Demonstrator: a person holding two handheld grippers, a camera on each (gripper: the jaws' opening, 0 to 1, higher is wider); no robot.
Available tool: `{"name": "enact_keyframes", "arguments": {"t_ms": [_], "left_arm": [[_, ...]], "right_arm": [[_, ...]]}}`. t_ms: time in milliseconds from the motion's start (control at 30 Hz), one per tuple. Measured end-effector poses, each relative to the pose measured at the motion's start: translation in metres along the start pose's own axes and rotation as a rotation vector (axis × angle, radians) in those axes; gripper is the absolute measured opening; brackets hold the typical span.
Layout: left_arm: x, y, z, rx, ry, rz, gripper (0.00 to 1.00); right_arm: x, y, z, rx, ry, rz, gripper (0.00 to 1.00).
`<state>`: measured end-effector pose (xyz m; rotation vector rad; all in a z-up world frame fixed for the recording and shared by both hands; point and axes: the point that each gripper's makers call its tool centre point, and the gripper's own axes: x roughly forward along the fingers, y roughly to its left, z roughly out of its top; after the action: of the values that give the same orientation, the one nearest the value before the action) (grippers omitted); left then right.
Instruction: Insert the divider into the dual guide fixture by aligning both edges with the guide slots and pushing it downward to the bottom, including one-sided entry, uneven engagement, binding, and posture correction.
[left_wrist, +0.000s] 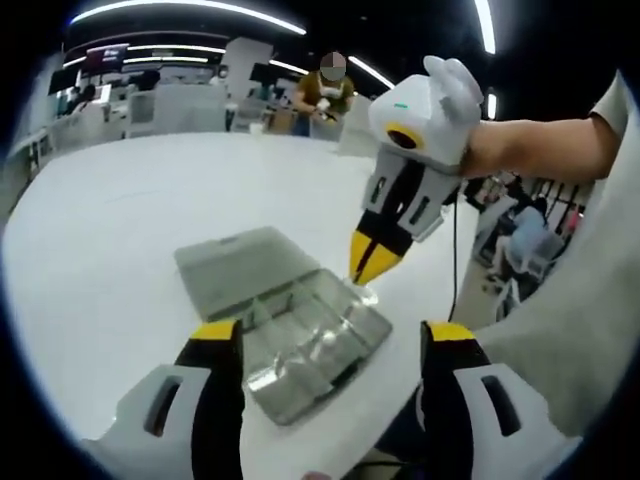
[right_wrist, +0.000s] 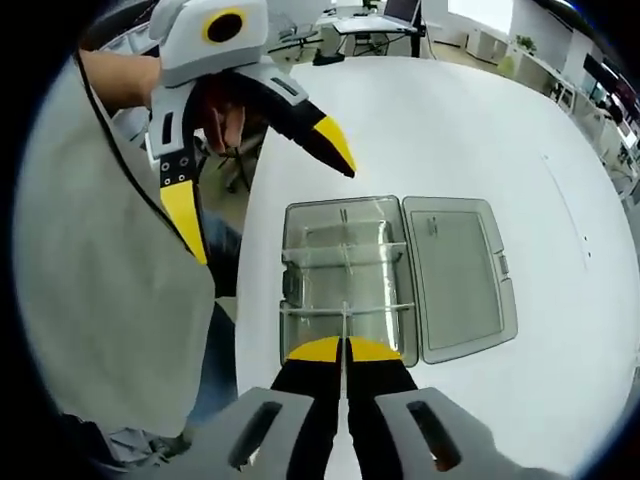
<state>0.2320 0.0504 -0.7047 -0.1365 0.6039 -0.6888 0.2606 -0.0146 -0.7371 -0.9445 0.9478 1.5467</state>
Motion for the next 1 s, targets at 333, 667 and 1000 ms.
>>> {"name": "enact_keyframes", "arguments": {"t_ms": [333, 667, 1000], "left_arm": [[0.001, 0.001, 0.0, -0.004, -0.002, 0.002, 0.69], [0.0, -0.004, 0.002, -0.003, -0.003, 0.002, 0.69], [-0.001, -0.006, 0.002, -0.005, -0.003, 0.003, 0.69]], "right_arm": [[0.003, -0.001, -0.001, 0.004, 0.001, 0.003, 0.0], [0.007, -0.002, -0.003, 0.006, -0.001, 0.002, 0.0], [0.013, 0.0, -0.005, -0.023, 0.004, -0.002, 0.0]]}}
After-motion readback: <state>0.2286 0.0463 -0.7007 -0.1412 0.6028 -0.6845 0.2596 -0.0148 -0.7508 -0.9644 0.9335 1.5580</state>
